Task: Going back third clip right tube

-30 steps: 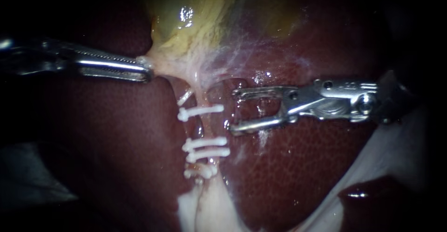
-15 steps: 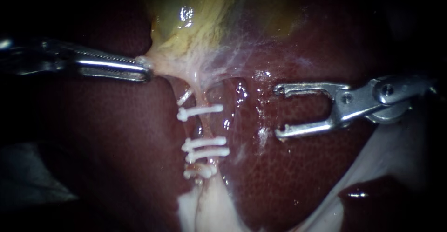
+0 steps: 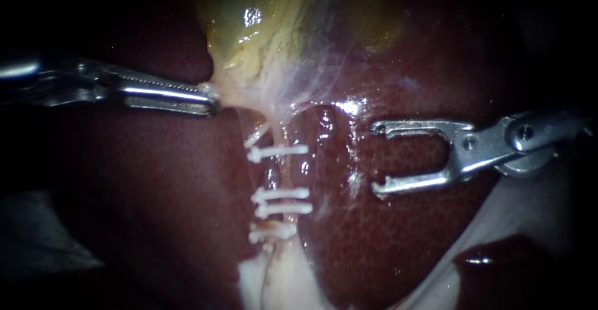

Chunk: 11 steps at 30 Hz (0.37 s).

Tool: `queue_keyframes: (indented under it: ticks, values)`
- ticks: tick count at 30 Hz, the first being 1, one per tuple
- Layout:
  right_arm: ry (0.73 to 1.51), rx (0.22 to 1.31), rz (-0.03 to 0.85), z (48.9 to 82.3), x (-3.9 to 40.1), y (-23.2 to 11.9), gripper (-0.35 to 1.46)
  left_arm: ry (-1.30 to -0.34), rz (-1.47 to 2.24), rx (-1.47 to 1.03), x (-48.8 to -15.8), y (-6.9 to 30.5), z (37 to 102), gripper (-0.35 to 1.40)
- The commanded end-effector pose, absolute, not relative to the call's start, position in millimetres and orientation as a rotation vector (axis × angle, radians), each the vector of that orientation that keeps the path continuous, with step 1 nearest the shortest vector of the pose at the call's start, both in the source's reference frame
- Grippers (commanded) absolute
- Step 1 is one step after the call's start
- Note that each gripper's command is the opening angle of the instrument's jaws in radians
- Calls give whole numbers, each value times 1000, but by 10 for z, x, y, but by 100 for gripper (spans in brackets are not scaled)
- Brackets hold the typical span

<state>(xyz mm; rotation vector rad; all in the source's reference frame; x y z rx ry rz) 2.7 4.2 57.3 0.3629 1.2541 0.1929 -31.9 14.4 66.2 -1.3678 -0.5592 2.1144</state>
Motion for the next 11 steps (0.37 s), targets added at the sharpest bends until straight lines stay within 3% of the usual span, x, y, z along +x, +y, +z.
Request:
queue_keyframes:
  ticks: [1, 11]
  values:
    - [1254, 363, 193, 572, 27, 43, 50, -562, 2112, -1363, -320, 144, 665, -35]
    - [1254, 363, 194, 571, 26, 43, 50, -565, 2119, -1359, -324, 142, 669, -35]
